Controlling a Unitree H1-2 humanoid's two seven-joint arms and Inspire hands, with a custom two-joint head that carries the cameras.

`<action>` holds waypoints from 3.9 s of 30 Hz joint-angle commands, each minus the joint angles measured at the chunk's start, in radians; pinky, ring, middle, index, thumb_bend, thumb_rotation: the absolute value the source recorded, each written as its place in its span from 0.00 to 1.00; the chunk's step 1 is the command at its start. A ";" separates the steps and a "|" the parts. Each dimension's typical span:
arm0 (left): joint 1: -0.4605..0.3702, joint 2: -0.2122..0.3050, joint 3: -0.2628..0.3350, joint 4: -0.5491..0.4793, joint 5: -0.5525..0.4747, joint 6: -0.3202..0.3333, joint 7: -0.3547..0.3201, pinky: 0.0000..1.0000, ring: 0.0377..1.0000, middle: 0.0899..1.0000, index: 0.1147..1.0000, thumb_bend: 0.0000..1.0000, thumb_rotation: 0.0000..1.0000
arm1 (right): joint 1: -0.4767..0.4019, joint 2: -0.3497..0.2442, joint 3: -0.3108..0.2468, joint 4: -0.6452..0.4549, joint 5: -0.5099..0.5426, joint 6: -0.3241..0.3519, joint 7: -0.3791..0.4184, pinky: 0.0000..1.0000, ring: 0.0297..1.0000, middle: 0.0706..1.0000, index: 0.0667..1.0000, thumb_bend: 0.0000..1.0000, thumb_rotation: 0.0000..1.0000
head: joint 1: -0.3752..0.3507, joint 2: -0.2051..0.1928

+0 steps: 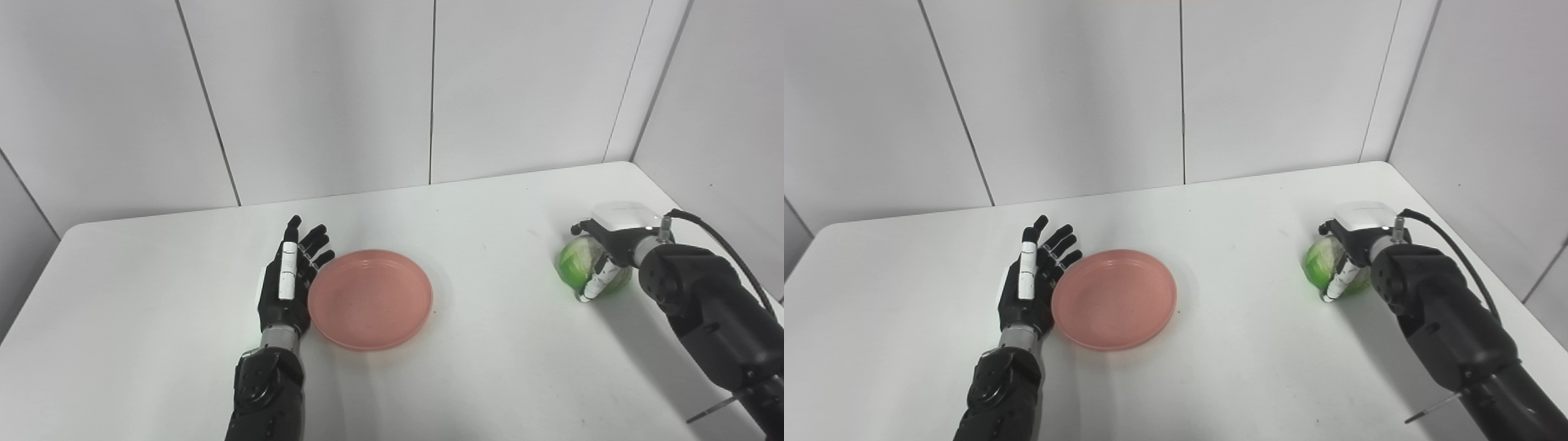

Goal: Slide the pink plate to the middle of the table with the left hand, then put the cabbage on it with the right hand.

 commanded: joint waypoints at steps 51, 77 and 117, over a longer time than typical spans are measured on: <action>0.023 -0.010 -0.006 0.036 -0.006 0.015 0.011 0.75 0.81 0.76 0.91 0.86 0.77 | -0.097 -0.045 -0.044 -0.230 0.262 -0.042 -0.101 0.37 0.45 0.46 0.45 0.53 0.01 | 0.006 0.009; 0.001 -0.059 -0.008 0.118 0.020 -0.059 0.039 0.74 0.83 0.79 0.93 0.87 0.76 | -0.280 0.260 0.112 -0.294 0.194 -0.066 -0.087 0.39 0.45 0.45 0.45 0.53 0.01 | 0.183 -0.017; 0.001 -0.078 -0.004 0.150 0.014 -0.099 0.045 0.73 0.83 0.78 0.93 0.86 0.77 | -0.233 0.331 0.284 -0.042 0.051 -0.279 -0.162 0.49 0.58 0.63 0.62 0.88 0.49 | 0.204 -0.006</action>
